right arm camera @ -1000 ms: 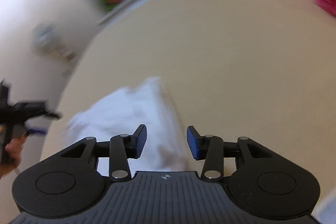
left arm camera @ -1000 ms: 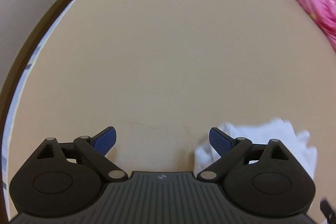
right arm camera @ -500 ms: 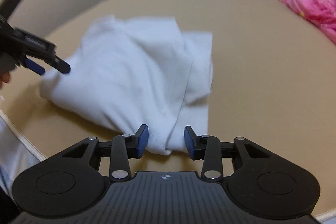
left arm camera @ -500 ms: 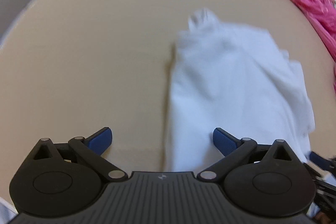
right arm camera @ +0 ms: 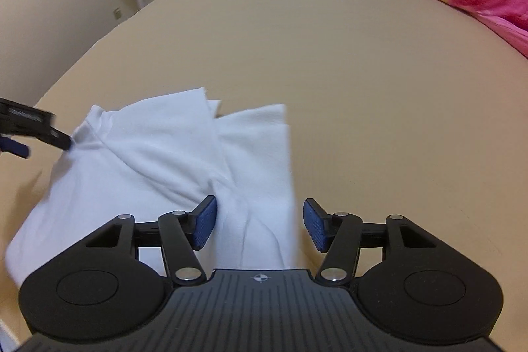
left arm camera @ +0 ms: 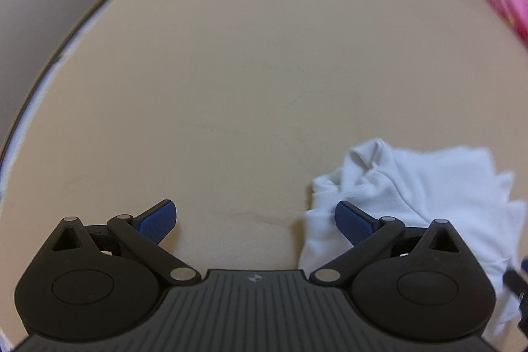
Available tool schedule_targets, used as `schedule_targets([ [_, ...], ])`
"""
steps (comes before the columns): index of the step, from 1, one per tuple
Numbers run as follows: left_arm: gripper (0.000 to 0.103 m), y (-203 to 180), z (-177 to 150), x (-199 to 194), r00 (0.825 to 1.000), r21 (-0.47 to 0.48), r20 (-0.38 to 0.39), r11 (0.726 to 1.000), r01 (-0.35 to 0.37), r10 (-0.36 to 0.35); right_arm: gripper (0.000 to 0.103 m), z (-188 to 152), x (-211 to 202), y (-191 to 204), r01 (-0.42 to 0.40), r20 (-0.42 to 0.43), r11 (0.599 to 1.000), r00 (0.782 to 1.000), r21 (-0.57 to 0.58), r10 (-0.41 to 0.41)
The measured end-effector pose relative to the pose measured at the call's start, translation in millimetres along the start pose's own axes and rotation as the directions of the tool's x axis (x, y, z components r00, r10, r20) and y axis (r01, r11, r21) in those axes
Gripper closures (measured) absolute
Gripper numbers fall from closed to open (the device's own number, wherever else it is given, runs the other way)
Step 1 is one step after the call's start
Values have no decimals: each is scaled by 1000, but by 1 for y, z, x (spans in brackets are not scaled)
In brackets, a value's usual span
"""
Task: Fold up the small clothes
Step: 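Pull both open tools back from the folded shirt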
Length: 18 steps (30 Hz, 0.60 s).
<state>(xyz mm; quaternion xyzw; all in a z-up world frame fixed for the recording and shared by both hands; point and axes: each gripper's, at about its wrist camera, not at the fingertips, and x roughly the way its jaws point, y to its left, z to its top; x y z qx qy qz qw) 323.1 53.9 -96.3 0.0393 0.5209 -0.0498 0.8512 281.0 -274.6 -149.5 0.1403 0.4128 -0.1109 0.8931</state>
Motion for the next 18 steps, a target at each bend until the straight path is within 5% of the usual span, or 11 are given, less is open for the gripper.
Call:
schedule_targets([
  [4, 1, 21, -37, -69, 994, -15, 100, 999, -43, 44, 38, -9, -51, 6, 13, 58, 999, 998, -40, -10],
  [8, 1, 5, -105, -129, 991, 15, 131, 999, -40, 38, 11, -30, -122, 28, -21, 143, 995, 989, -94, 34],
  [15, 1, -38, -215, -176, 994, 69, 105, 997, -19, 12, 7, -80, -192, 51, -12, 137, 995, 990, -104, 27],
  [18, 1, -61, -244, -174, 991, 101, 123, 993, -64, 51, 7, -98, -204, 48, 21, 112, 998, 994, -57, -14],
])
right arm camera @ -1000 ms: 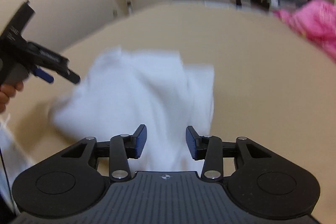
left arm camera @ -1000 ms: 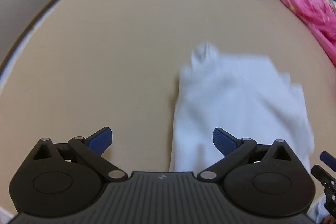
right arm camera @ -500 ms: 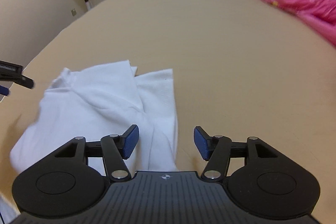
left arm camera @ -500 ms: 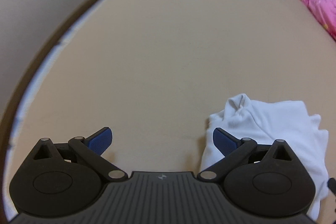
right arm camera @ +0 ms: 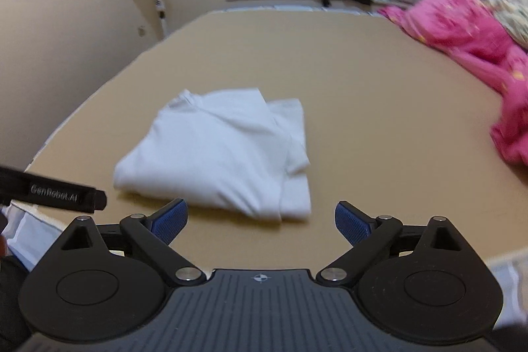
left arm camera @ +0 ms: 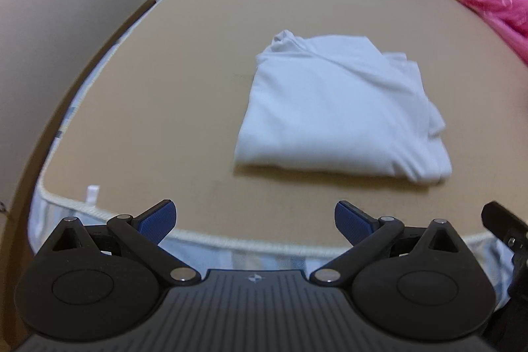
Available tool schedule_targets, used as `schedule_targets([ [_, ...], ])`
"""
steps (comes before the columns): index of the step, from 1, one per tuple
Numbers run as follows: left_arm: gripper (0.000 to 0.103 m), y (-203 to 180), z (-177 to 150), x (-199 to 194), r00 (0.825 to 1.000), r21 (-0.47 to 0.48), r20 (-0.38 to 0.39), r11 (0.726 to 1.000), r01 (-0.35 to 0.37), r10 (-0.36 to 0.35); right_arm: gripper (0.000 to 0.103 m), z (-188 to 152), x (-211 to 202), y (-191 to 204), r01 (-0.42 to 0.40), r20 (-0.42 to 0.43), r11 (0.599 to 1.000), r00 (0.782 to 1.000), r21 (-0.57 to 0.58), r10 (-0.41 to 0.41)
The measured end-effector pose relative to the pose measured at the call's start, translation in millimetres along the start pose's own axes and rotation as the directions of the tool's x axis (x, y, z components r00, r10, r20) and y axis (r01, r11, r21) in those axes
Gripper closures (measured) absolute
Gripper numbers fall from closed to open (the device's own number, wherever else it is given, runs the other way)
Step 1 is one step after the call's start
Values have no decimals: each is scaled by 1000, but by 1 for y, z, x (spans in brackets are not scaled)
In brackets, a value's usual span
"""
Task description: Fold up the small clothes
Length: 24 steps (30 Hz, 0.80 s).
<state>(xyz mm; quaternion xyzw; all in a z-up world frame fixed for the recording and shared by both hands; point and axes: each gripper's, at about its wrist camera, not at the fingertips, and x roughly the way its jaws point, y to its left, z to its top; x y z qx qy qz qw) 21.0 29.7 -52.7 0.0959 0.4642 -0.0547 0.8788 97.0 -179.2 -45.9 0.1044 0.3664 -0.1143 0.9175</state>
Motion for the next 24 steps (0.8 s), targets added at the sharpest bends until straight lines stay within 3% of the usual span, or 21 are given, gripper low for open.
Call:
schedule_targets([
  [8, 1, -5, -20, -28, 998, -29, 67, 1000, 4, -2, 7, -20, -24, 1, 19, 25, 1000, 999, -2, -19],
  [24, 1, -1, -27, -45, 996, -49, 83, 998, -27, 31, 7, -21, -35, 16, 4, 74, 999, 997, -37, -1],
])
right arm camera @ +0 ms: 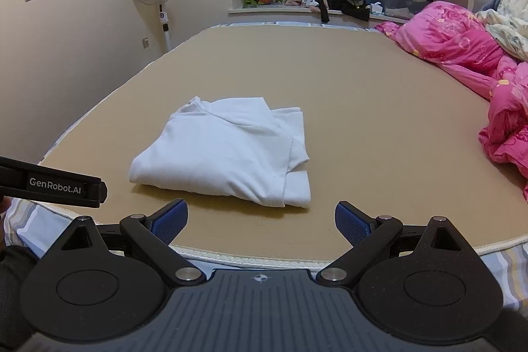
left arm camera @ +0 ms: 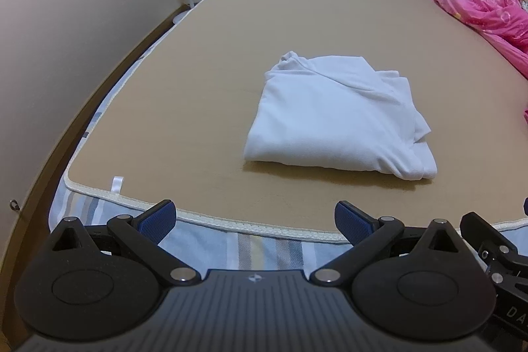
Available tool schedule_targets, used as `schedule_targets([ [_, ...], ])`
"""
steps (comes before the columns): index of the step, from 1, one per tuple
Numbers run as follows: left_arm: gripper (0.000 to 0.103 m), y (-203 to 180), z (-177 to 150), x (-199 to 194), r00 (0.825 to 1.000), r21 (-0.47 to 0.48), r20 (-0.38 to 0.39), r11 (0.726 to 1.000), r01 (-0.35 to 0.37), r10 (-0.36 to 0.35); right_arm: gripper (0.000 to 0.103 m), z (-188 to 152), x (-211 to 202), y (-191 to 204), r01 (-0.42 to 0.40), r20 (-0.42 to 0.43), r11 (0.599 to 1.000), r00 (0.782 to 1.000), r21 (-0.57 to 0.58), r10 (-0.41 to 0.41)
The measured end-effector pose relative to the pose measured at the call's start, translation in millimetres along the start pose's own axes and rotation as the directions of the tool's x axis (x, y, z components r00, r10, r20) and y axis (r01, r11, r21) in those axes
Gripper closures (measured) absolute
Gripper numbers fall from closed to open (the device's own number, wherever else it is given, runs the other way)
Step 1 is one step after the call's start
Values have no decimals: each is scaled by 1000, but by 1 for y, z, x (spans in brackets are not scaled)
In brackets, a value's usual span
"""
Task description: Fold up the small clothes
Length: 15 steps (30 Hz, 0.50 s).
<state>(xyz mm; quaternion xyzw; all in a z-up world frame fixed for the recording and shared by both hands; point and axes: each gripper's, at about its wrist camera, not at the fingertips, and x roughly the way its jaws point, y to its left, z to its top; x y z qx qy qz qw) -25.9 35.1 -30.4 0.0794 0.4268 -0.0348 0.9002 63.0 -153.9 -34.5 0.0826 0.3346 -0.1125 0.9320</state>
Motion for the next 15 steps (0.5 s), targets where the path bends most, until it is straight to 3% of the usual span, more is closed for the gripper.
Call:
schedule_targets([
  [15, 1, -3, 0, 1, 1000, 14, 12, 1000, -14, 13, 7, 1, 4, 5, 8, -8, 1000, 1000, -12, -8],
])
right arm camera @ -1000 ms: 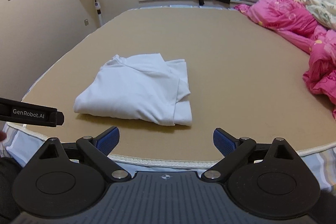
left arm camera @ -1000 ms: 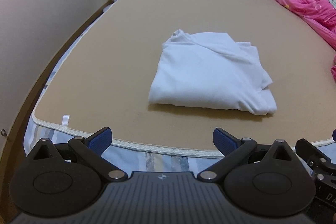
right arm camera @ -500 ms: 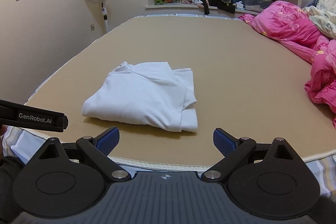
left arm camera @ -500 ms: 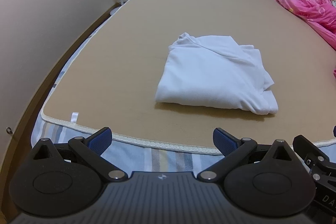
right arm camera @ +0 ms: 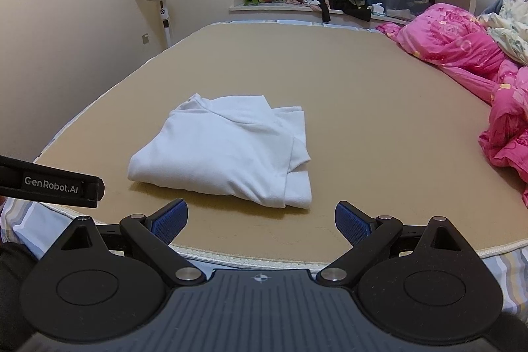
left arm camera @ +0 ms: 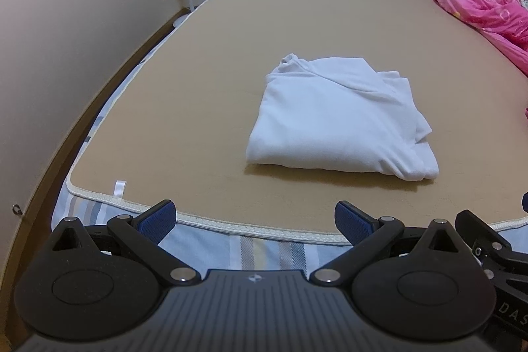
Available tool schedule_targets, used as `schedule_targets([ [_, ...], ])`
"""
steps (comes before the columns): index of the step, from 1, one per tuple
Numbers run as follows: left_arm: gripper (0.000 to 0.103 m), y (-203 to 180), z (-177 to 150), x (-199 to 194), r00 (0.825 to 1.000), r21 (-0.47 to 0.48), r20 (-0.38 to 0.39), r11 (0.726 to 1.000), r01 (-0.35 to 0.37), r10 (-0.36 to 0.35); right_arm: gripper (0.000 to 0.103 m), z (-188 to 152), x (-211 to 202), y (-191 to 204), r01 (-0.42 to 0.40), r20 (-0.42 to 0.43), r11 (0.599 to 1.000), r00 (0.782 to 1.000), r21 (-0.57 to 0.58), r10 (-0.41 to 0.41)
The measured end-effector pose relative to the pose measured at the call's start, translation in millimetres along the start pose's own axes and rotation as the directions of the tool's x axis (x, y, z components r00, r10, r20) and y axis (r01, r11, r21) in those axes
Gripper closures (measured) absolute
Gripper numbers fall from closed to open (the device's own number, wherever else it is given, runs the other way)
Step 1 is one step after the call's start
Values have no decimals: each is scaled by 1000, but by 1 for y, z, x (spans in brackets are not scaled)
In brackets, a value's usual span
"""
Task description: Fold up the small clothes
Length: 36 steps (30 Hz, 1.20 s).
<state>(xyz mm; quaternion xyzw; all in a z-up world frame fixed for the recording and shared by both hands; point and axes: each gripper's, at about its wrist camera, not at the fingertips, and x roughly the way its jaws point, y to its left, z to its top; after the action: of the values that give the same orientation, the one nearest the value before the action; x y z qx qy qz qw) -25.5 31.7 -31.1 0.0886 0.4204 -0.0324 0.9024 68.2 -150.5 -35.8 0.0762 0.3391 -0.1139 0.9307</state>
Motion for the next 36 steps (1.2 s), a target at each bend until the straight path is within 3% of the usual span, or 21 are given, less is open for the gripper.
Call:
schedule_targets([
  [36, 1, 0, 0, -3, 1000, 18, 19, 1000, -13, 13, 7, 2, -2, 0, -20, 2, 999, 1000, -29, 20],
])
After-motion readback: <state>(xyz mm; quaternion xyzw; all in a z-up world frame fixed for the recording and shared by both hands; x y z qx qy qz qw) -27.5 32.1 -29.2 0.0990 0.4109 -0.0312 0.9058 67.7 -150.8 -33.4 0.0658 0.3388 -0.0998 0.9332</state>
